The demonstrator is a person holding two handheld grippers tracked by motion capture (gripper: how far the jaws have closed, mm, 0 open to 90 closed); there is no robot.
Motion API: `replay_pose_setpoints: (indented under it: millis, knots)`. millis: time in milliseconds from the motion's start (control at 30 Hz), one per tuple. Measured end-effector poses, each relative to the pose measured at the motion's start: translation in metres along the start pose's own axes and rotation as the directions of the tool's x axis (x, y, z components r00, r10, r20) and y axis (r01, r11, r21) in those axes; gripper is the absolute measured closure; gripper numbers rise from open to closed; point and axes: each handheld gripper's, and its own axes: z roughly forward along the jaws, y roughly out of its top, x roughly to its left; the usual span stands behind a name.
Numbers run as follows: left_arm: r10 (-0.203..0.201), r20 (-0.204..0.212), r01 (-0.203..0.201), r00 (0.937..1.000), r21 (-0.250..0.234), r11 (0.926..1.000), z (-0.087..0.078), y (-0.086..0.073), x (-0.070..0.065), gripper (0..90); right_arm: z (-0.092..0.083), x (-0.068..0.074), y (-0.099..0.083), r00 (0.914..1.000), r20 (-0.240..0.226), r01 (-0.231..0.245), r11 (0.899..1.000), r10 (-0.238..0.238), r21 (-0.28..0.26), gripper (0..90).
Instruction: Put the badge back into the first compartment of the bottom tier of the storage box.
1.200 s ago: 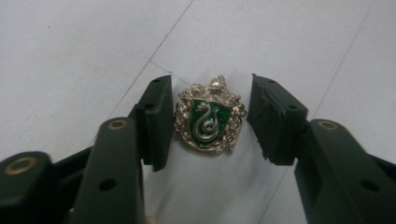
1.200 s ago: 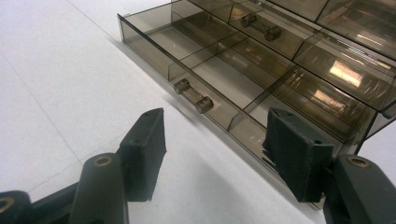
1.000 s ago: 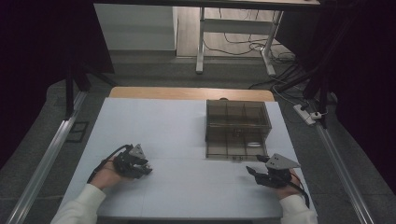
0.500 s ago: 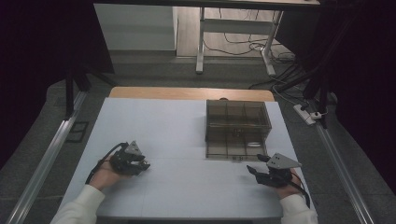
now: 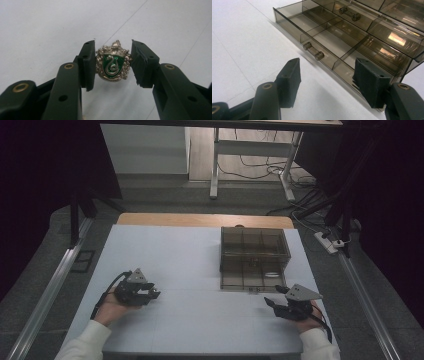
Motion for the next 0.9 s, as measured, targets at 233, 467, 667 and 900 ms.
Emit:
replay_pose_setpoints:
  millis: [233,467,667,900]
  knots:
    - [-0.041,-0.024,0.040,0.9989,-0.068,0.9969,-0.005,0.003,0.001,55.7,0.000,0.000,0.000,1.0000,0.004,-0.005,1.000,0.005,0.002,37.6]
    - [-0.057,-0.015,0.055,0.9983,-0.120,0.9913,-0.008,0.008,0.000,55.7,0.000,-0.001,0.000,1.0000,0.002,-0.008,1.000,0.008,-0.002,37.4]
    - [-0.050,-0.011,0.048,0.9987,-0.132,0.9900,-0.006,0.011,-0.001,55.6,0.000,-0.001,0.000,0.9998,0.012,-0.015,1.000,0.015,0.000,36.1]
    - [-0.046,-0.009,0.044,0.9989,-0.148,0.9880,-0.004,0.020,-0.005,55.6,0.000,-0.001,0.000,0.9999,0.011,-0.013,1.000,0.012,0.008,36.1]
